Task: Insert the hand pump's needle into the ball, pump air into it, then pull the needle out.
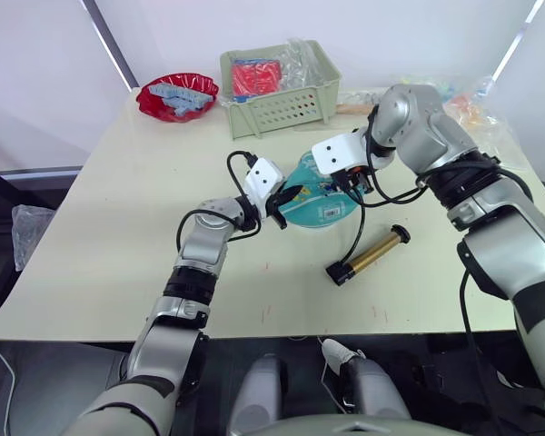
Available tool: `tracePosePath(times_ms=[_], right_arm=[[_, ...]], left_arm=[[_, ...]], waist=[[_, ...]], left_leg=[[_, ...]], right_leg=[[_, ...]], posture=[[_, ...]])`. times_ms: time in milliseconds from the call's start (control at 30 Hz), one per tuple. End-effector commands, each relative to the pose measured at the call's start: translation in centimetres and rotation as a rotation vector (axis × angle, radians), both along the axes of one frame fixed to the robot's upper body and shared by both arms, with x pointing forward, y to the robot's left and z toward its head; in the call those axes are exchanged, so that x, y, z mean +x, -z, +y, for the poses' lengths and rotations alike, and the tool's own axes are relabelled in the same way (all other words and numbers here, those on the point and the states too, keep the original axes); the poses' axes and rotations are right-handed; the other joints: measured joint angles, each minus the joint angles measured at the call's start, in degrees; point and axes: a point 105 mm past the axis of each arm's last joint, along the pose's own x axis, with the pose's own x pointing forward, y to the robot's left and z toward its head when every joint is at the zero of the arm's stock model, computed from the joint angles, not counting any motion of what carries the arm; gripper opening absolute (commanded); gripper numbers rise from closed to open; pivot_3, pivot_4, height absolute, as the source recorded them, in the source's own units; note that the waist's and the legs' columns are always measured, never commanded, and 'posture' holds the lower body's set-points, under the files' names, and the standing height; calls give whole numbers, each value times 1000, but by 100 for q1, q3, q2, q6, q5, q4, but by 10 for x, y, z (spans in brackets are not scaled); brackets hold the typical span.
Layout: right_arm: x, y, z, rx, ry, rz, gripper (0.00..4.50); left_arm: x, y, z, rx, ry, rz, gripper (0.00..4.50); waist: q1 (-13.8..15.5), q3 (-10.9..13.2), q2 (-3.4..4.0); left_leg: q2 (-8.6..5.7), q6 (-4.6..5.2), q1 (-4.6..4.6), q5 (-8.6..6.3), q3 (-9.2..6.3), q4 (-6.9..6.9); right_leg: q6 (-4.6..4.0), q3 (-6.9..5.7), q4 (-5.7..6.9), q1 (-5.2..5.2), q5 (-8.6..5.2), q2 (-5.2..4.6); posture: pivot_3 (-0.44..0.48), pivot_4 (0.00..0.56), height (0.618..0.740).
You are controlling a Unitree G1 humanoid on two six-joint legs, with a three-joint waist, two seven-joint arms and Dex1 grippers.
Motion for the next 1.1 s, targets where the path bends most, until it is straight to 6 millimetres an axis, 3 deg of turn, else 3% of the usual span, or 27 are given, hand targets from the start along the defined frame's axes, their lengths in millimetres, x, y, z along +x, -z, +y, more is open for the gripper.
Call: tracePosePath(times_ms=[33,1100], right_arm=[[-1,-34,10,50,-48,-99,300],[9,-9,-16,-51,20,-103,300]], left_arm=[[-12,26,-22,47,91,87,10],[-12,28,-20,49,88,93,10]], waist=[[0,0,0],[3,0,1]], left_leg=[[0,0,0,0,0,0],[-1,0,-1,0,-1,0]], right_leg=[[0,0,0,0,0,0],[0,-1,-1,0,0,-1]], posture=[[0,150,738],[0,150,738]])
